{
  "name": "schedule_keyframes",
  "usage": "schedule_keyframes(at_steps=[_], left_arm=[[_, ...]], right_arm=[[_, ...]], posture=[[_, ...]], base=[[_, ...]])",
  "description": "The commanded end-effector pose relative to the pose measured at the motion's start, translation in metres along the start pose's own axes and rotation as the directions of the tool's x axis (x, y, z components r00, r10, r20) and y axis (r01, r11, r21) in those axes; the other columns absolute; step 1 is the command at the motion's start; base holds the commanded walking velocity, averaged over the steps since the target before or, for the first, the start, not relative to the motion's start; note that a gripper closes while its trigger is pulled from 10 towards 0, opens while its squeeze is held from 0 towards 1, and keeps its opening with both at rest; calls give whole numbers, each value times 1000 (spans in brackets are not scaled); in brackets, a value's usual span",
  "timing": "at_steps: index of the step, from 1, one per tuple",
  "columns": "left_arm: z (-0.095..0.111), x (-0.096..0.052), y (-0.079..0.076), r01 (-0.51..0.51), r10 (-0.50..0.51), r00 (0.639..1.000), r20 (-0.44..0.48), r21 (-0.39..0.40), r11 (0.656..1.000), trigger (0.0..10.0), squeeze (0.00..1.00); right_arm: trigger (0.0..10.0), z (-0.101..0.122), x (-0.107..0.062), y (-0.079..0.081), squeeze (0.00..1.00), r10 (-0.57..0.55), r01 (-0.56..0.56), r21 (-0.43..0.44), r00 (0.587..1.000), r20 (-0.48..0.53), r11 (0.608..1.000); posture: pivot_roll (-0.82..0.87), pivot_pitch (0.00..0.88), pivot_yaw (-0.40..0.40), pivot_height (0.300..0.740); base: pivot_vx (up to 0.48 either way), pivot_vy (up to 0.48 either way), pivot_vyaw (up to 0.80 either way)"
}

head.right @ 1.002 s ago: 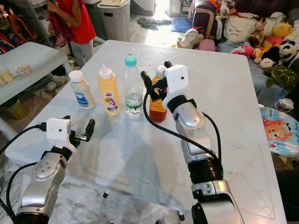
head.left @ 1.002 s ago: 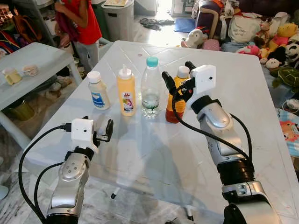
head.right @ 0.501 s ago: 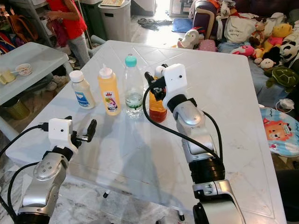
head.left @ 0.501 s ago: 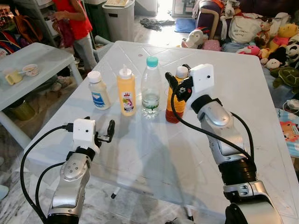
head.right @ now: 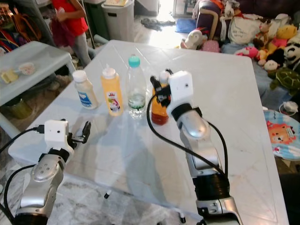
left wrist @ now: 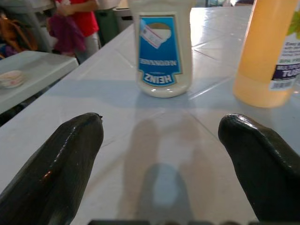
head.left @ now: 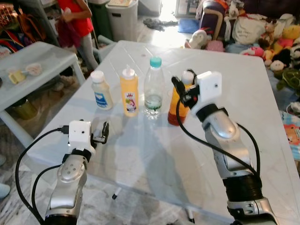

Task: Restocking fridge

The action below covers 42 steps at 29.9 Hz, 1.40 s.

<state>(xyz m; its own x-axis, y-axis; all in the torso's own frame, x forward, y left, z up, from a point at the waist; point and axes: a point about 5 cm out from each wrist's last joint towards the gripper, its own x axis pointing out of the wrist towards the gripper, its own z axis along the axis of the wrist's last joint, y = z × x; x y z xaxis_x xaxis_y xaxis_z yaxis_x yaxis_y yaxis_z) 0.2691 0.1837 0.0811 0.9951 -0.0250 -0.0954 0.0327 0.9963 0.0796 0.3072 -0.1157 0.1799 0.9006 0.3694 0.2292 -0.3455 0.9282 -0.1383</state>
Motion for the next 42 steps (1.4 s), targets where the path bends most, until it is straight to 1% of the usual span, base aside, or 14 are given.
schedule_keyframes(at_steps=[1, 3, 9, 17, 19, 21, 26, 27, 28, 29, 31, 33, 38, 42], left_arm=[[0, 2, 1, -18, 18, 1000, 0, 6, 1000, 10000, 0], [-1, 3, -4, -11, 11, 1000, -4, 0, 1000, 10000, 0], [-1, 4, -5, -12, 12, 1000, -5, 0, 1000, 10000, 0], [-1, 6, -4, -17, 17, 1000, -6, -2, 1000, 10000, 0], [-2, 6, -5, -15, 15, 1000, -8, -3, 1000, 10000, 0], [-2, 7, -7, -11, 11, 1000, -10, -6, 1000, 10000, 0], [-2, 7, -8, -8, 8, 1000, -10, -7, 1000, 10000, 0], [-2, 8, -8, -11, 11, 1000, -10, -7, 1000, 10000, 0], [-2, 8, -8, -11, 11, 1000, -10, -7, 1000, 10000, 0], [-3, 8, -8, -12, 12, 1000, -10, -6, 1000, 10000, 0], [-3, 8, -7, -14, 14, 1000, -9, -5, 1000, 10000, 0], [-3, 8, -6, -16, 16, 1000, -10, -3, 1000, 10000, 0], [-3, 8, -5, -15, 15, 1000, -10, 2, 1000, 10000, 0], [-2, 8, -6, -10, 10, 1000, -7, 7, 1000, 10000, 0]], right_arm=[[10000, -25, -9, 3, 0, -11, 13, 18, 993, -115, 1000], [10000, -34, -16, 11, 0, 18, -11, 52, 991, -135, 999], [10000, -30, -16, 20, 0, 65, -58, 64, 993, -103, 996], [10000, -28, -15, 13, 0, 30, -22, 78, 994, -108, 997], [10000, -29, -16, 10, 0, 8, -2, 54, 993, -118, 999], [10000, -29, -16, 7, 0, -10, 8, -15, 994, -111, 1000], [10000, -30, -15, 9, 0, 1, -2, -10, 994, -108, 1000], [10000, -35, -16, 9, 0, -25, 11, -106, 990, -137, 994], [10000, -35, -16, 9, 0, -25, 11, -106, 990, -137, 994], [10000, -38, -16, 8, 0, -40, 20, -135, 988, -148, 991], [10000, -41, -17, 7, 0, -33, 17, -90, 984, -175, 996], [10000, -40, -20, 5, 0, -46, 35, -72, 986, -157, 997], [10000, -35, -20, 7, 0, -31, 22, -88, 994, -109, 996], [10000, -26, -15, 15, 0, 31, -36, -83, 998, -63, 996]], posture=[[7, 0, 7, 740], [6, 0, -1, 740], [5, 0, 3, 740], [-6, 0, 1, 740], [-10, 0, 1, 740], [-10, 0, 1, 740], [-12, 0, 0, 740], [-14, 0, 0, 740], [-14, 0, 0, 740], [-13, 0, 0, 740], [-9, 0, 1, 740], [-6, 0, 4, 740], [-6, 0, 6, 740], [-5, 0, 9, 740]], base=[[0, 0, 0], [-124, 0, 0], [-271, 0, 0], [-317, 0, 0], [-319, 0, 0], [-322, 0, 0], [-324, 0, 0], [-319, 0, 0], [-319, 0, 0], [-319, 0, 0], [-319, 0, 0], [-319, 0, 0], [-314, 0, 0], [-288, 0, 0]])
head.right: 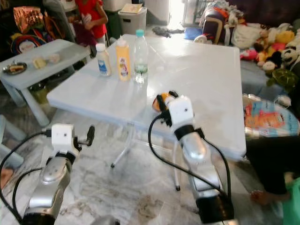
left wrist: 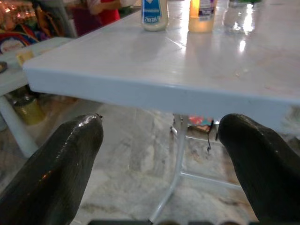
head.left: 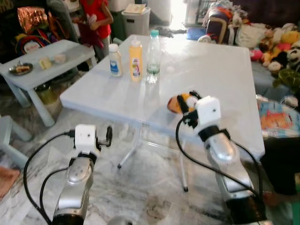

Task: Restocking fridge

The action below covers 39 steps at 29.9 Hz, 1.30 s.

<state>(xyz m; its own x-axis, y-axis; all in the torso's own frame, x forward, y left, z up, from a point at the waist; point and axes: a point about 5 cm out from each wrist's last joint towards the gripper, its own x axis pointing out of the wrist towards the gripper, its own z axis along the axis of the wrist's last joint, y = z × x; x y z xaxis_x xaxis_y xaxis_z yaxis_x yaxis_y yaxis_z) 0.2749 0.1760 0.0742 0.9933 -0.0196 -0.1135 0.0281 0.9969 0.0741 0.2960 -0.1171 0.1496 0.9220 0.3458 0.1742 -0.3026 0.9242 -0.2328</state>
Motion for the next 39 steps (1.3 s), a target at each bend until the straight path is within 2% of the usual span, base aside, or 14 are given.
schedule_keyframes(at_steps=[1, 6, 14, 15, 16, 18, 19, 20, 22, 25, 28, 32, 38, 39], left_arm=[[3, 2, 2, -7, 6, 1000, 12, 13, 1000, 10000, 0], [0, 0, 1, 9, -9, 1000, 4, 27, 1000, 10000, 0], [-9, -2, 11, 12, -10, 1000, -25, 74, 997, 10000, 0], [-11, -2, 12, 18, -15, 999, -31, 83, 996, 10000, 0], [-11, -2, 12, 18, -15, 999, -31, 83, 996, 10000, 0], [-11, -1, 12, 20, -17, 999, -35, 93, 995, 10000, 0], [-11, -1, 12, 20, -17, 999, -35, 93, 995, 10000, 0], [-8, 2, 11, 28, -26, 999, -24, 104, 994, 10000, 0], [-5, 5, 11, 32, -31, 999, -15, 110, 993, 10000, 0], [-2, 6, 18, 4, -5, 1000, 9, 112, 994, 10000, 0], [6, 8, 19, -6, 0, 999, 48, 119, 993, 10000, 0], [5, 11, 18, -2, -5, 999, 48, 137, 991, 10000, 0], [0, 6, 18, -38, 33, 998, 50, 113, 993, 10000, 0], [-2, 2, 20, -46, 41, 998, 48, 110, 993, 10000, 0]], right_arm=[[10000, 1, 2, 9, 0, 53, -53, 16, 999, 2, 998], [10000, 5, 3, 14, 0, 91, -92, 21, 995, 35, 996], [10000, -20, -14, 6, 0, -1, 2, 22, 999, -42, 1000], [10000, -27, -17, 1, 0, -45, 50, 63, 996, -81, 997], [10000, -27, -17, 1, 0, -45, 50, 63, 996, -81, 997], [10000, -32, -17, -6, 0, -109, 129, 163, 986, -127, 978], [10000, -32, -17, -6, 0, -109, 129, 163, 986, -127, 978], [10000, -34, -12, -13, 0, -117, 145, 194, 982, -149, 970], [10000, -33, -8, -17, 0, -101, 127, 175, 984, -148, 976], [10000, -43, -1, -24, 0, -107, 159, 224, 968, -226, 962], [10000, -36, 8, -14, 0, -33, 62, 144, 980, -194, 988], [10000, -27, 13, 2, 0, 51, -33, 145, 991, -126, 989], [10000, -42, -2, -1, 0, -72, 110, 239, 984, -161, 965], [10000, -45, -9, 0, 0, -103, 147, 272, 980, -171, 951]], posture=[[-5, 0, 9, 740], [-4, 0, 8, 740], [-3, 0, 14, 740], [-3, 0, 16, 740], [-3, 0, 16, 740], [-5, 0, 17, 740], [-5, 0, 17, 740], [2, 0, 11, 740], [3, 0, 12, 740], [-2, 0, 18, 740], [4, 0, 15, 740], [7, 0, 1, 740], [8, 0, -12, 740], [1, 0, -11, 740]], base=[[-285, 0, 0], [-49, 0, 714], [0, 0, 777], [0, 0, 781], [0, 0, 781], [0, 0, 775], [0, 0, 775], [0, 0, 775], [0, 0, 778], [0, 0, 777], [0, 0, 775], [0, 0, 778], [0, 0, 776], [0, 0, 781]])
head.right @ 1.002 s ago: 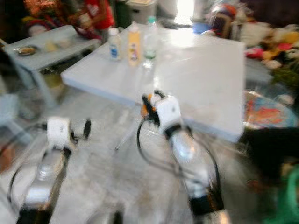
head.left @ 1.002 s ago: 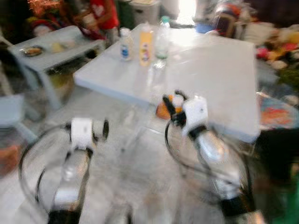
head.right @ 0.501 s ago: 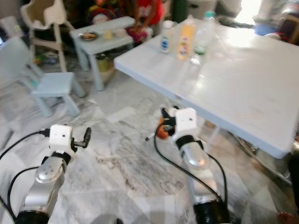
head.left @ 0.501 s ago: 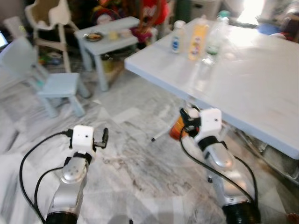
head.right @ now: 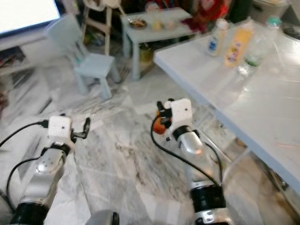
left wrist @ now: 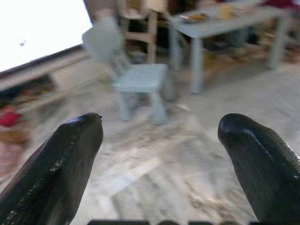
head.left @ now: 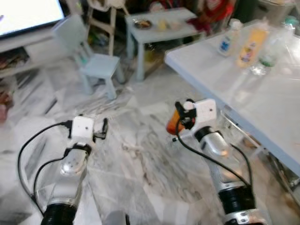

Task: Restocking fridge

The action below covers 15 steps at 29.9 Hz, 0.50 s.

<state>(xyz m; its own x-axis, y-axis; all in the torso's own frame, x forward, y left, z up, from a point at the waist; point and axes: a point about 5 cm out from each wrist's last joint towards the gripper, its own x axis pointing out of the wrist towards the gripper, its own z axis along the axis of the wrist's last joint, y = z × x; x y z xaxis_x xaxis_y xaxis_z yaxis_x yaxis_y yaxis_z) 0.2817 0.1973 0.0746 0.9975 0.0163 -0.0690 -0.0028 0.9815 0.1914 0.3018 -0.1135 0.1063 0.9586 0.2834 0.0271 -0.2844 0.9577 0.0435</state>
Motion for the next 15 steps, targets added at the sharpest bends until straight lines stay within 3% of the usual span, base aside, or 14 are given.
schedule_keyframes(at_steps=[1, 2, 5, 8, 13, 15], left_arm=[[-4, -6, 0, -10, 10, 1000, -1, -7, 1000, 10000, 0], [-7, -8, 2, -19, 19, 1000, -12, -10, 1000, 10000, 0], [-10, -10, 2, -8, 8, 1000, -19, -1, 1000, 10000, 0], [-12, -11, 0, 14, -13, 1000, -27, 16, 1000, 10000, 0], [-6, -5, 6, -21, 21, 1000, -18, -12, 1000, 10000, 0], [-1, 0, 2, 3, -3, 1000, -10, -17, 1000, 10000, 0]], right_arm=[[10000, -2, -12, -14, 0, -86, 87, -19, 996, 17, 996], [10000, -4, -19, -16, 0, -115, 117, -73, 993, 28, 991], [10000, -11, -28, -16, 0, -128, 128, -39, 992, 2, 991], [10000, -19, -36, -9, 0, -41, 39, -93, 999, -16, 995], [10000, -15, -27, -5, 0, -34, 33, -98, 999, -9, 995], [10000, 6, -22, 3, 0, 21, -13, -131, 998, 63, 991]], posture=[[-2, 0, -10, 740], [-7, 0, -9, 740], [-14, 0, -4, 740], [-4, 0, -11, 740], [-58, 0, 3, 740], [-67, 0, -2, 740]], base=[[0, 0, 781], [0, 0, 775], [0, 0, 775], [0, 0, 775], [0, 0, 775], [0, 0, 775]])
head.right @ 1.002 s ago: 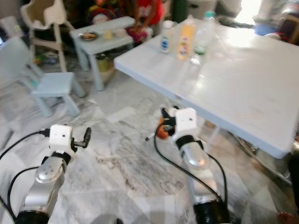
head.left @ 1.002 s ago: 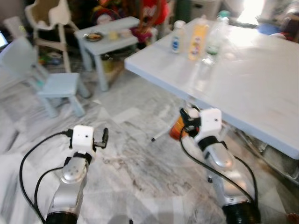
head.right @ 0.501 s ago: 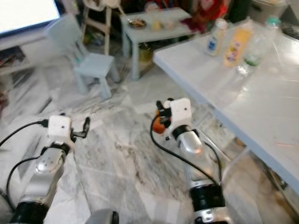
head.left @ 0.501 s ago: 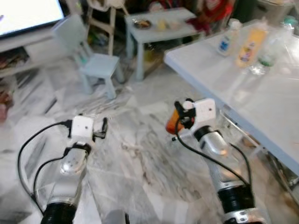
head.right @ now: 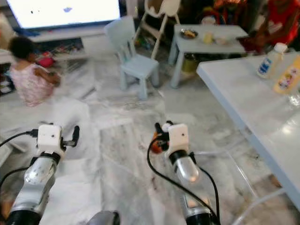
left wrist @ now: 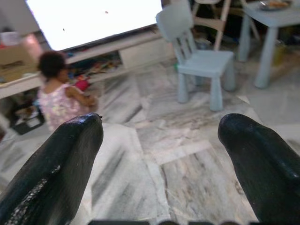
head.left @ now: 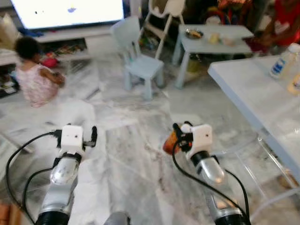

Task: Restocking fridge

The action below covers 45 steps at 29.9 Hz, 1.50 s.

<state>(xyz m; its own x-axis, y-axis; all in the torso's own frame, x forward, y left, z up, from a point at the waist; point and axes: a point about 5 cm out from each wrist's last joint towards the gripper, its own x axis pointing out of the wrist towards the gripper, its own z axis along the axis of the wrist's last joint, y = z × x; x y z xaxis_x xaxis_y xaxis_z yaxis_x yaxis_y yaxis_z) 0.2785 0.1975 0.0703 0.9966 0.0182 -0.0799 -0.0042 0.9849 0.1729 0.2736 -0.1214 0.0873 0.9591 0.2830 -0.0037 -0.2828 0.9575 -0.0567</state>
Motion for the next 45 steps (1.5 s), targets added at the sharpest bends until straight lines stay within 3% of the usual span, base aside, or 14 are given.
schedule_keyframes(at_steps=[1, 5, 9, 15, 22, 27, 31, 34, 36, 37, 39, 41, 43, 45], left_arm=[[6, 5, 2, 10, -10, 1000, 6, 8, 1000, 10000, 0], [3, 6, -1, 2, -3, 1000, 10, 14, 1000, 10000, 0], [6, 3, 3, 27, -29, 999, 28, 64, 998, 10000, 0], [0, 1, 14, 6, -7, 1000, 6, 70, 998, 10000, 0], [-7, -16, 10, 31, -31, 1000, -3, 78, 996, 10000, 0], [-32, -25, 6, 10, -5, 996, -88, 48, 999, 10000, 0], [-22, -27, 4, 30, -26, 997, -72, 55, 998, 10000, 0], [-5, -16, 11, 44, -42, 999, -28, 64, 997, 10000, 0], [-6, -8, 9, 58, -58, 998, -9, 80, 995, 10000, 0], [-9, -4, 11, 32, -30, 999, -17, 109, 993, 10000, 0], [-1, 0, 14, -5, 5, 1000, -8, 24, 1000, 10000, 0], [7, 2, 8, 52, -53, 998, 36, 48, 997, 10000, 0], [5, 5, 2, 93, -98, 995, 36, 112, 989, 10000, 0], [3, 6, 5, 30, -30, 999, 12, 34, 999, 10000, 0]], right_arm=[[10000, 28, 8, 2, 0, 21, -17, -42, 994, 107, 999], [10000, 15, 0, -10, 0, -38, 40, -28, 997, 68, 999], [10000, 26, 4, -12, 0, -8, 18, -84, 994, 109, 996], [10000, 28, 9, -20, 0, -62, 69, -57, 991, 117, 996], [10000, 28, -4, -13, 0, -23, 30, -59, 993, 120, 998], [10000, -7, -10, -9, 0, -12, 13, -47, 1000, 5, 999], [10000, 1, -9, -10, 0, -13, 13, -10, 1000, 0, 1000], [10000, 23, 4, -10, 0, -17, 18, -7, 997, 70, 1000], [10000, 23, 9, -12, 0, -33, 32, 6, 994, 101, 999], [10000, 15, 9, -16, 0, -58, 63, -69, 995, 77, 996], [10000, 20, 9, -22, 0, -104, 106, -13, 991, 78, 994], [10000, 25, 7, -19, 0, -57, 59, -19, 993, 106, 998], [10000, 17, 7, -17, 0, -7, 17, -121, 996, 86, 993], [10000, 13, 7, -26, 0, -87, 89, -27, 995, 57, 996]], posture=[[-67, 0, -2, 740], [-49, 0, -19, 740], [-37, 0, -18, 740], [-25, 0, 2, 740], [-19, 4, -21, 740], [-20, 37, -45, 740], [-12, 24, -45, 740], [-11, 24, -15, 740], [-19, 49, -2, 740], [-9, 15, -2, 740], [-8, 10, 1, 740], [-8, 0, -4, 740], [-11, 0, -10, 740], [-18, 0, -5, 740]], base=[[0, 0, 775], [0, 0, 775], [0, 0, 775], [0, 0, 775], [0, 0, 774], [0, 0, 775], [0, 0, 775], [0, 0, 775], [0, 0, 775], [0, 0, 775], [0, 0, 769], [0, 0, 775], [0, 0, 775], [0, 0, 775]])
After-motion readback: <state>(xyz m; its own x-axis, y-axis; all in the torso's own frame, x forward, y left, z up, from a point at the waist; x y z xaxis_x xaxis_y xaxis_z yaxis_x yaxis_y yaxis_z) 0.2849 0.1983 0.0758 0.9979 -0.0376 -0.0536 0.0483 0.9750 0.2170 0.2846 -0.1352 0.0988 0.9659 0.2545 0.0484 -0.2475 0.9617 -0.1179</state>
